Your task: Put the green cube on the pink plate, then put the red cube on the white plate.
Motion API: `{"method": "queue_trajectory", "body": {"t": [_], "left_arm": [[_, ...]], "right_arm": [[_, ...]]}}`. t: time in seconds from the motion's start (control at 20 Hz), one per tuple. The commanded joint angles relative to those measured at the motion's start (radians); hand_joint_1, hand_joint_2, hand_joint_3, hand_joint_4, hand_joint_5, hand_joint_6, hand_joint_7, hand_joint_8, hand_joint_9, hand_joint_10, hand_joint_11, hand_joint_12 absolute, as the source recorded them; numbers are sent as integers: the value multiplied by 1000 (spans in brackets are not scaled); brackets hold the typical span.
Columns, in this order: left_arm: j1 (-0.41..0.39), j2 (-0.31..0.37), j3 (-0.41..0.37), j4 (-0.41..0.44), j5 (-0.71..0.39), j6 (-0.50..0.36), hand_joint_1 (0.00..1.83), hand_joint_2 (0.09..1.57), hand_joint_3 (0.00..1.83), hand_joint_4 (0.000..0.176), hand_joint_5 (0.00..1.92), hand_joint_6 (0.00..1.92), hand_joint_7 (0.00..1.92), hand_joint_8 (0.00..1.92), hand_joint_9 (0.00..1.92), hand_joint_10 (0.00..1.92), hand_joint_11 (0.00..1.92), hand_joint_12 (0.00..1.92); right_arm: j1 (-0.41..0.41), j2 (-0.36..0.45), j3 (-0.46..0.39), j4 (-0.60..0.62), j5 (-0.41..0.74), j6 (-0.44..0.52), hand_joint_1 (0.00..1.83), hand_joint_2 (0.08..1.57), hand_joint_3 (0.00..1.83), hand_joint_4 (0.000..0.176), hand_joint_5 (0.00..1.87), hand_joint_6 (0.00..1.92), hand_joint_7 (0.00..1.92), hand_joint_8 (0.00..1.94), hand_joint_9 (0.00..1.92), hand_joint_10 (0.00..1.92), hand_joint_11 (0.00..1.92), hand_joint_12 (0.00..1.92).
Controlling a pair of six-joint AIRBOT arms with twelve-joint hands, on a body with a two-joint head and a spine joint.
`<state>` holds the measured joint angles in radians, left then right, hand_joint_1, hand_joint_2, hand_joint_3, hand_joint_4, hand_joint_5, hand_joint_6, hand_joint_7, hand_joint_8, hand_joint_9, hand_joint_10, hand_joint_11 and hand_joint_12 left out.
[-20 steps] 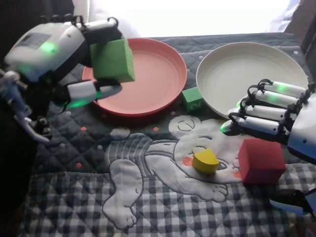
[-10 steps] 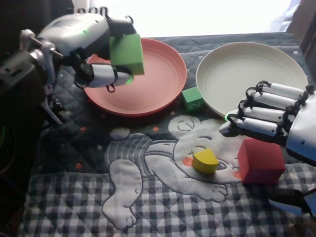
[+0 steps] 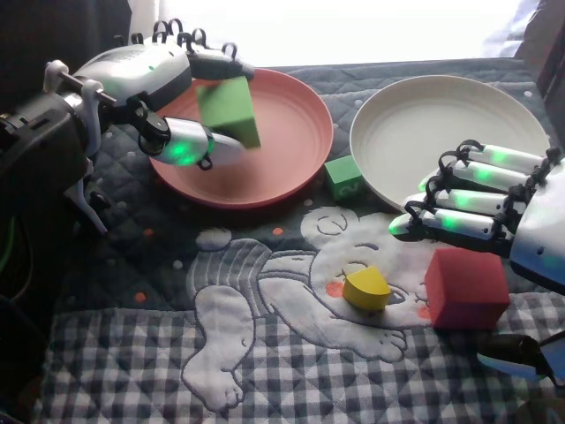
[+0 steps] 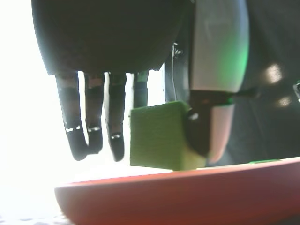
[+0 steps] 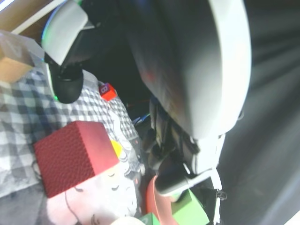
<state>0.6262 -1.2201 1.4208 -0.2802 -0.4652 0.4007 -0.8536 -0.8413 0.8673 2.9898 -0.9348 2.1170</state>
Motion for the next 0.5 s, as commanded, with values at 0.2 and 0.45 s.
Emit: {"method": "queue_trajectory", "body": {"t": [0.2,0.45], "left_arm": [[5,19,-34,0,-175,-3,573,835,0,176,79,1,0,0,0,0,0,0],[83,108,-177,-2,-383,-3,354,908,18,176,44,3,0,0,0,0,0,0]], "right_arm": [[28,-2,10,19,-123,0,873,544,600,0,194,588,238,416,0,955,0,1575],[32,-12,20,19,-122,0,945,457,727,0,103,889,108,758,0,993,0,1645]]}}
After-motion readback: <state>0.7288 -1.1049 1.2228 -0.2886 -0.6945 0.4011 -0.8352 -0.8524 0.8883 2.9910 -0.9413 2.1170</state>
